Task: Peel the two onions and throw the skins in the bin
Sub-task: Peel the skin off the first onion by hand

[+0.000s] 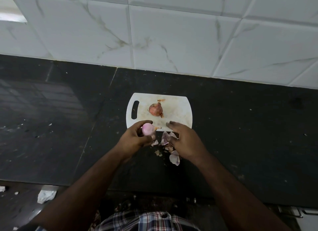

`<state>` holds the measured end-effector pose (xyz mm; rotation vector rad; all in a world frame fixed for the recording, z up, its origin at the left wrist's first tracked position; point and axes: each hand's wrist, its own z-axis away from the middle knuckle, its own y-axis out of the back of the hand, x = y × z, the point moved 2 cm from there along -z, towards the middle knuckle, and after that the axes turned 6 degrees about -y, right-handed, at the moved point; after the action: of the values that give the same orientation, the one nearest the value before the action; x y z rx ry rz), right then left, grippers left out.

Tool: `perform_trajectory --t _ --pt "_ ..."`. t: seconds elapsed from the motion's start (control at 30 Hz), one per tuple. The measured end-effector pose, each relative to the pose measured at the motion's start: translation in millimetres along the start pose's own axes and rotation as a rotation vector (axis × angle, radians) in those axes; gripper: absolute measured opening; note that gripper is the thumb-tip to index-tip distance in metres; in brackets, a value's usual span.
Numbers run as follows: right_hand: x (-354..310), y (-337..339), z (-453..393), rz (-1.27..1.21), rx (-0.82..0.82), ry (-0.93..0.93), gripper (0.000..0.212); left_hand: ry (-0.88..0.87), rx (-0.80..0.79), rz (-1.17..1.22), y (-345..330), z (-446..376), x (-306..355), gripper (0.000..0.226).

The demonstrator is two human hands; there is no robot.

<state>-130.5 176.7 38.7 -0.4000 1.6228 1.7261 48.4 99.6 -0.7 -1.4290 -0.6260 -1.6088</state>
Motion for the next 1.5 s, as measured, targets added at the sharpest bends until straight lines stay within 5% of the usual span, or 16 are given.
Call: perform_trajectory --t 0.1,0.23,0.3,0.43,0.63,0.8,0.9,1.0,1.17,1.5 --pt "-12 2 -3 0.020 -0.007 0.032 0.054 -0.011 -0.040 -0.043 -1 -1 -1 0.057" --pt "-22 -5 -3 0.254 0.133 0.158 0.019 -0.027 -0.099 -0.035 -8 1 1 0.065" --pt "-20 -9 -3 0.051 0.193 0.057 0.020 -0.073 -0.103 -0.007 -11 2 4 0.063" --pt "-26 -18 1 -0.766 0.161 -0.336 0.026 -0.156 -0.096 0.005 -18 0 11 0.064" --pt "-23 -14 6 -1.213 -0.066 -0.566 0.023 -0.134 -0.106 0.099 -21 4 8 0.065" --pt "-4 -5 -1 -0.893 0.068 -0.487 0.042 -0.121 -0.063 -0.042 -18 6 4 0.069" --pt "-1 -6 -4 -0.743 -0.079 -0.345 0.031 -0.108 -0.062 -0.191 -15 4 6 0.071" --pt "4 -14 -4 -0.802 -0.137 -0.316 0.028 -0.129 -0.051 -0.330 -16 2 8 0.059" --pt "10 -16 -6 -1.125 -0.064 -0.410 0.018 -0.132 0.053 -0.144 -12 4 13 0.035" --pt "16 -24 1 -1.197 -0.066 -0.436 0.016 -0.380 0.206 -0.731 -17 7 28 0.019"
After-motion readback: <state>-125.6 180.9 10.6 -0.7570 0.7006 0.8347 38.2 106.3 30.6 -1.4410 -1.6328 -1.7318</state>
